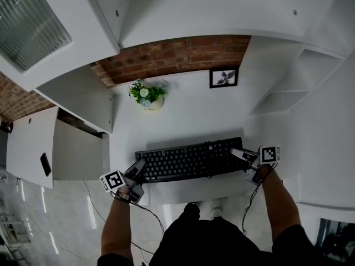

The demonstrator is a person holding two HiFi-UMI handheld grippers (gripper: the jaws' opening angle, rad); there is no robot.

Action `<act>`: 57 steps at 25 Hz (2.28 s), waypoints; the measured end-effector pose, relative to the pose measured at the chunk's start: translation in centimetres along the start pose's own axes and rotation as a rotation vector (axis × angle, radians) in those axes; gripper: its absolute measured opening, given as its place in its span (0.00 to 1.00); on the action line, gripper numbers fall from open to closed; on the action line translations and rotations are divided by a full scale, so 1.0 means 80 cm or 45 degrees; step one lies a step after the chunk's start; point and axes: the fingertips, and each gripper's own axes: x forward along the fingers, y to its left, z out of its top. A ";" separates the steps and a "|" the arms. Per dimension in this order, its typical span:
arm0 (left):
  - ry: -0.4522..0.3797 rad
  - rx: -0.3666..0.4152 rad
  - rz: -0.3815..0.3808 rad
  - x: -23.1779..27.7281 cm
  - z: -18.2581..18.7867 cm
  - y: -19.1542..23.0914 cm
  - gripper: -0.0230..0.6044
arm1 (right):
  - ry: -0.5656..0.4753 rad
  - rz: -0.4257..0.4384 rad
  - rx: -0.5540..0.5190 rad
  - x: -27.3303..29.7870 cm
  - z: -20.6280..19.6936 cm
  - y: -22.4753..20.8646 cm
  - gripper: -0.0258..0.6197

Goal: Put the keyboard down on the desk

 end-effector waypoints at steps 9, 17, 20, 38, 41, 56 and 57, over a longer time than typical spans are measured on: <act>0.055 0.038 0.010 0.028 0.010 0.029 0.33 | 0.011 -0.072 0.181 0.027 -0.007 -0.031 0.32; 0.098 0.170 0.061 0.037 0.017 0.036 0.33 | 0.054 -0.087 0.120 0.041 -0.002 -0.045 0.36; 0.104 0.181 0.105 0.037 0.014 0.038 0.34 | 0.068 -0.115 0.124 0.040 -0.004 -0.049 0.36; 0.126 0.540 0.400 0.039 0.014 0.041 0.37 | 0.106 -0.388 -0.063 0.037 0.009 -0.063 0.43; 0.114 0.557 0.421 0.039 0.015 0.041 0.37 | 0.106 -0.435 -0.106 0.037 0.010 -0.066 0.44; 0.016 0.681 0.497 0.033 0.019 0.034 0.37 | 0.126 -0.731 -0.399 0.028 0.012 -0.070 0.46; 0.004 0.701 0.510 0.032 0.021 0.033 0.37 | 0.113 -0.744 -0.414 0.025 0.014 -0.070 0.46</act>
